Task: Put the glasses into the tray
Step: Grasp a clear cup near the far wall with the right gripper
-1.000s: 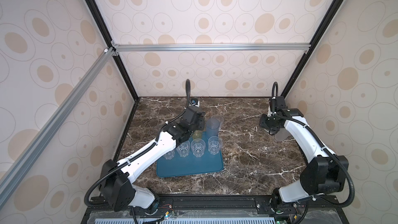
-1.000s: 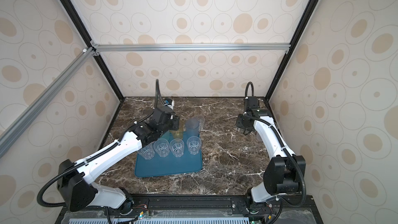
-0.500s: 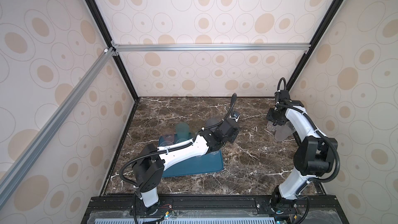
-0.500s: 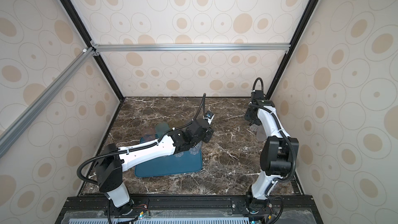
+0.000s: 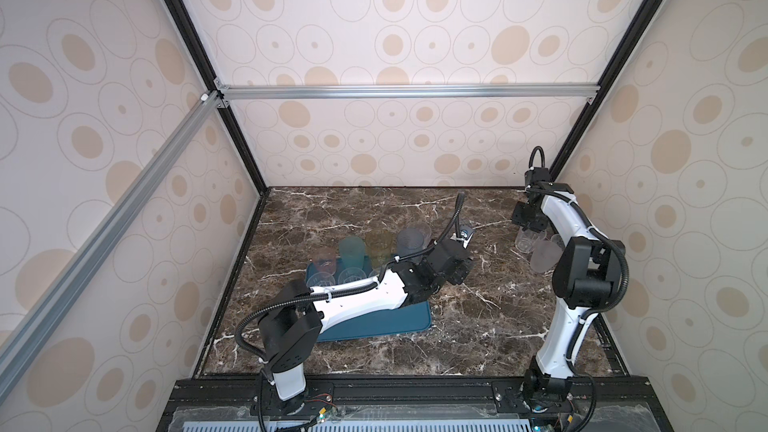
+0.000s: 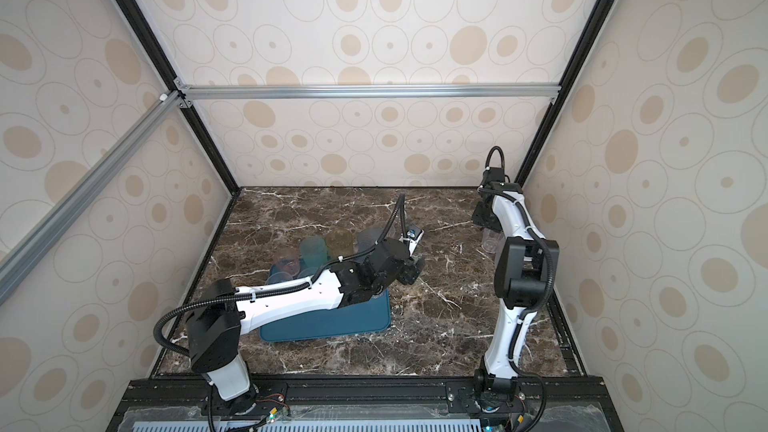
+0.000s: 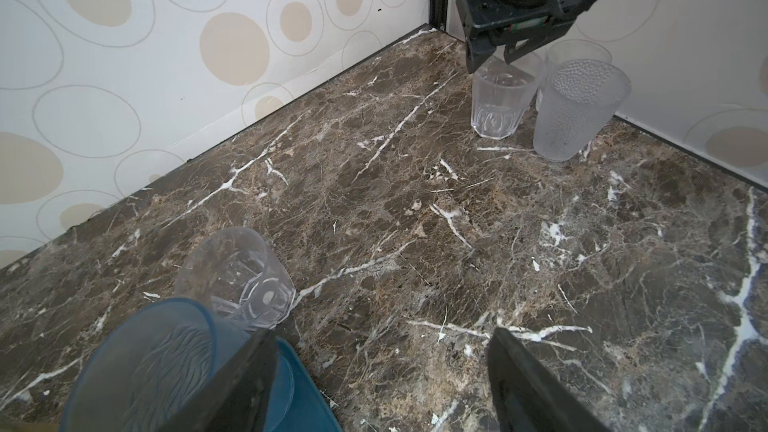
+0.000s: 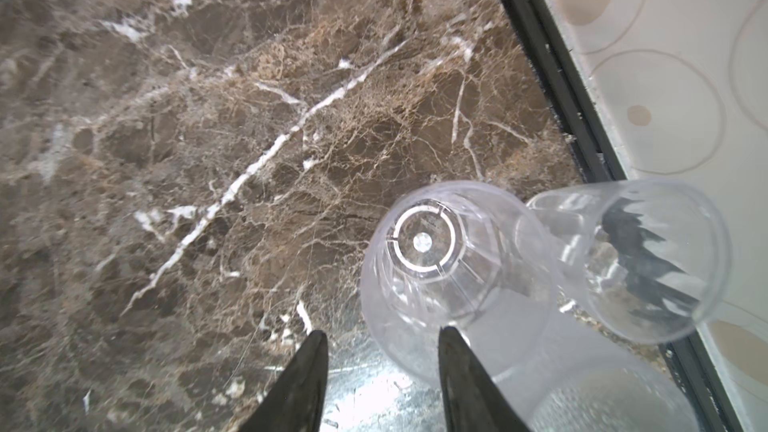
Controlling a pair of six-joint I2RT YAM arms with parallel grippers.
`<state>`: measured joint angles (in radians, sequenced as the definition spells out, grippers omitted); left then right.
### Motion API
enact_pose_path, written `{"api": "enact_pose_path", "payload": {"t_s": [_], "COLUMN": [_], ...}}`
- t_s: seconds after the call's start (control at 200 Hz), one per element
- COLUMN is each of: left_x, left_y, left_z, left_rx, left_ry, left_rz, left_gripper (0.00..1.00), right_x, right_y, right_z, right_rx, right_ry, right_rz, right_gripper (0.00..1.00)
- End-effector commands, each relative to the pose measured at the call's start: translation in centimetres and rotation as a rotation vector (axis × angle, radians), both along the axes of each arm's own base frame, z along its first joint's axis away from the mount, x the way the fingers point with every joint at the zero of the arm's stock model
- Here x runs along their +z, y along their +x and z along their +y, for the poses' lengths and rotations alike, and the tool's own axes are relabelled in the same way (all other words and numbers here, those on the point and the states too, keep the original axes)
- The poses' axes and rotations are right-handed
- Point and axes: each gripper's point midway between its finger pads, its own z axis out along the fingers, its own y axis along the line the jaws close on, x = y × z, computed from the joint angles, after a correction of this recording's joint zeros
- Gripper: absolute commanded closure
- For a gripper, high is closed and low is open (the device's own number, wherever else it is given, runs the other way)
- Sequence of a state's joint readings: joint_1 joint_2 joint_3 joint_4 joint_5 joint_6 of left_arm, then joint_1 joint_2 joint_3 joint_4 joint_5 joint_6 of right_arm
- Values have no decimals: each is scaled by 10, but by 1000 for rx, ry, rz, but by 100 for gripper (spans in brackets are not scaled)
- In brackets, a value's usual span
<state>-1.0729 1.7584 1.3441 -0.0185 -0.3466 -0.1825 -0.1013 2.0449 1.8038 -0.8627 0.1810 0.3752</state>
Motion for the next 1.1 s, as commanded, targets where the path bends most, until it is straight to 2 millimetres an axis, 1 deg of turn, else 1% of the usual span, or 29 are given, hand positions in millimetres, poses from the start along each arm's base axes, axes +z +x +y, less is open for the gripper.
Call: {"api": "enact_pose_path", "payload": {"t_s": [0.0,0.13,0.18,0.285,0.38,0.425,0.5,0.595,0.68,0.8,0.88,0.99,1.095], "left_x": [12,10,8,7,6,6,7,6,6,6,6,11,19], "left_y": [-4,-5,-6,-7,-8,-8,-7,-8,-8,-5,-4,-3,-3], "left_z": [-3,-4,-4,-3,-4,-5,-5,-5,-4,1,6,14,21], "left_rx": [-9,-16,-17,-18,-24,-26,-24,-24,-22,-3,10,31,38], "left_ry": [-32,-31,-26,-23,-21,-19,-21,-18,-13,13,33,37,22], "left_rz": [-26,-14,-9,-5,-2,-2,-2,-4,-8,-27,-41,-64,-91], "left_gripper": [19,19,20,20,20,21,21,21,21,21,21,21,21], "right_x": [-13,-31,-35,-43,-48,-48,-46,-37,-22,-5,5,11,4], "right_y": [-1,2,3,3,3,3,3,2,0,-11,-24,-50,-81], "right_z": [-3,-2,-2,3,7,11,21,40,61,90,108,129,149], "right_rx": [11,23,27,42,51,56,73,104,135,177,209,255,310], "right_ry": [-8,0,1,26,50,71,106,155,195,230,236,229,212], "right_rz": [59,99,111,123,130,125,109,80,45,14,2,0,34], "right_gripper": [55,58,60,68,80,85,90,92,93,93,92,92,91]}}
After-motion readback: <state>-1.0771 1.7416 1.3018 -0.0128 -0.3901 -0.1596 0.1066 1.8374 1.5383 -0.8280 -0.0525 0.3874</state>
